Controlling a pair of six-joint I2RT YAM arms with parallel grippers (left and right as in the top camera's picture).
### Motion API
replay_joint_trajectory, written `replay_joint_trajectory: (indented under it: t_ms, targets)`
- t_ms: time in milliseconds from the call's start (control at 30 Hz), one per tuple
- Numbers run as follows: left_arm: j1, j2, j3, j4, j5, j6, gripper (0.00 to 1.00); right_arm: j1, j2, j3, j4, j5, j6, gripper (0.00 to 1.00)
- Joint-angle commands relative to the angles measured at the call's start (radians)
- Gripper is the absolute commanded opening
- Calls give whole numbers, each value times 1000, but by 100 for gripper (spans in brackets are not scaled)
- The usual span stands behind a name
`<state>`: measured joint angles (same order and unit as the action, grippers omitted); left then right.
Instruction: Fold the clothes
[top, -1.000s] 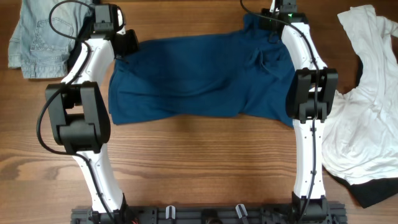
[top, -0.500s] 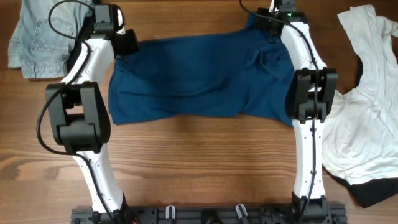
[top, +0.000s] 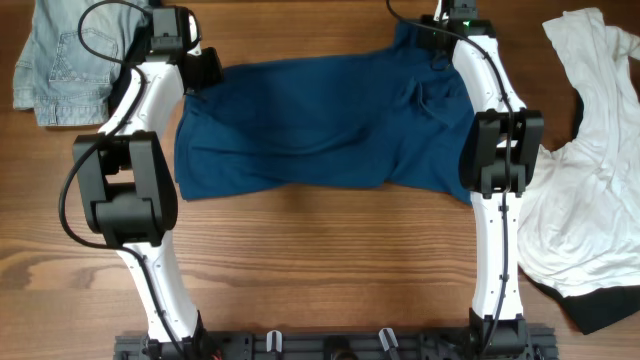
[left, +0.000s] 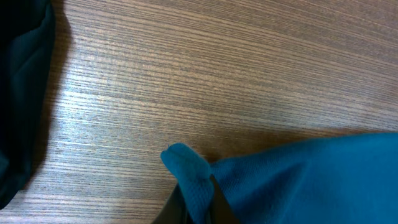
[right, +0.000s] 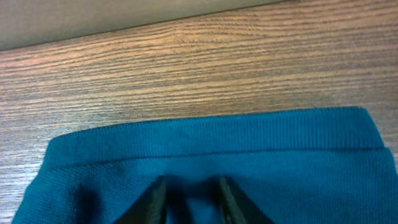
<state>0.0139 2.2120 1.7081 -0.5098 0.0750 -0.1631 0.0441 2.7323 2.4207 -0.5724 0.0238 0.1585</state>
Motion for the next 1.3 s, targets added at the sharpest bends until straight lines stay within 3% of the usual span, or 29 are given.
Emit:
replay_joint_trajectory:
  t_ms: [0,100,533,833,1133,1167,1233,1267]
  targets:
    - [-1,-20,-2,-1,-13,-2,4,18,40,8,-17,7,0,17]
    - [-1,-20,-2,-1,-13,-2,4,20,40,8,-16,7,1,5]
    - [0,-33,-2,26,-14,-2,4,20,-110,9,-51,-17,-2,4]
    - [13,-132,-2,20,-13,-2,4,20,-263,9,-181,-77,1,4]
    - [10,-200,-2,-85,19,-3,4,20,-279,8,-353,-129,9,4]
    - [10,-200,-2,-90,27,-3,4,19,-278,8,-348,-129,7,7]
    - [10,-200,-2,-94,42,-3,4,19,-275,8,-321,-129,1,42]
    - [10,-200,-2,-94,51,-3,4,20,-271,8,-296,-129,-2,51]
